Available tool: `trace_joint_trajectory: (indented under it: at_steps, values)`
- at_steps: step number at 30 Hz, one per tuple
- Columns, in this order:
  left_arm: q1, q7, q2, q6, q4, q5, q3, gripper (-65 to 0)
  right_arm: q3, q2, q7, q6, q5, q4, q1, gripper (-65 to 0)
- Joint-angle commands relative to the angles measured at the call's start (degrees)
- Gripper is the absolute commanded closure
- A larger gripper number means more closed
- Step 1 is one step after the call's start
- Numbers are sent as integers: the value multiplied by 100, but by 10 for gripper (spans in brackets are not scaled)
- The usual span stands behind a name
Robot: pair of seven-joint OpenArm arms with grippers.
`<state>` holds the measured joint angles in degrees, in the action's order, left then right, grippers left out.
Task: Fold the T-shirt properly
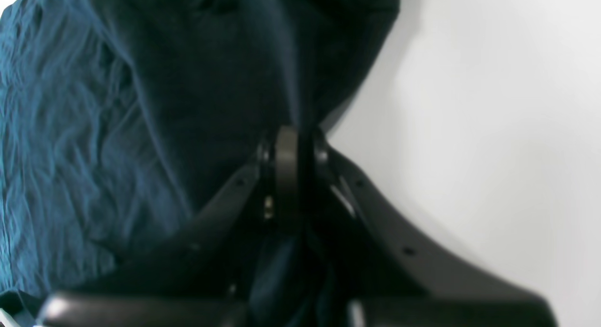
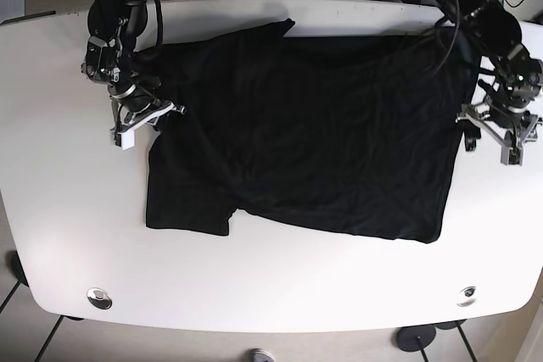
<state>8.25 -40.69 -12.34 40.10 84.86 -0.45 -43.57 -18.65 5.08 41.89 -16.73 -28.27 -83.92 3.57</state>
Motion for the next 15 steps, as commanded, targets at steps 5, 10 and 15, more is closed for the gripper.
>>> trace_joint_trajectory:
  at_steps: [5,10,15]
  values:
    - [1403,363,-626,-10,-2451,-56,546,-472,-11,24,-44,-46,-52,-105,-63,-22]
    - [1984,1163,-924,-10,-3989,-74,1223,-472,-11,15,-44,-46,-61,-131,-72,-22]
    - [2608,1409,-942,-10,-5387,-83,1337,-471,-11,15,-44,-72,-61,-254,-72,-22]
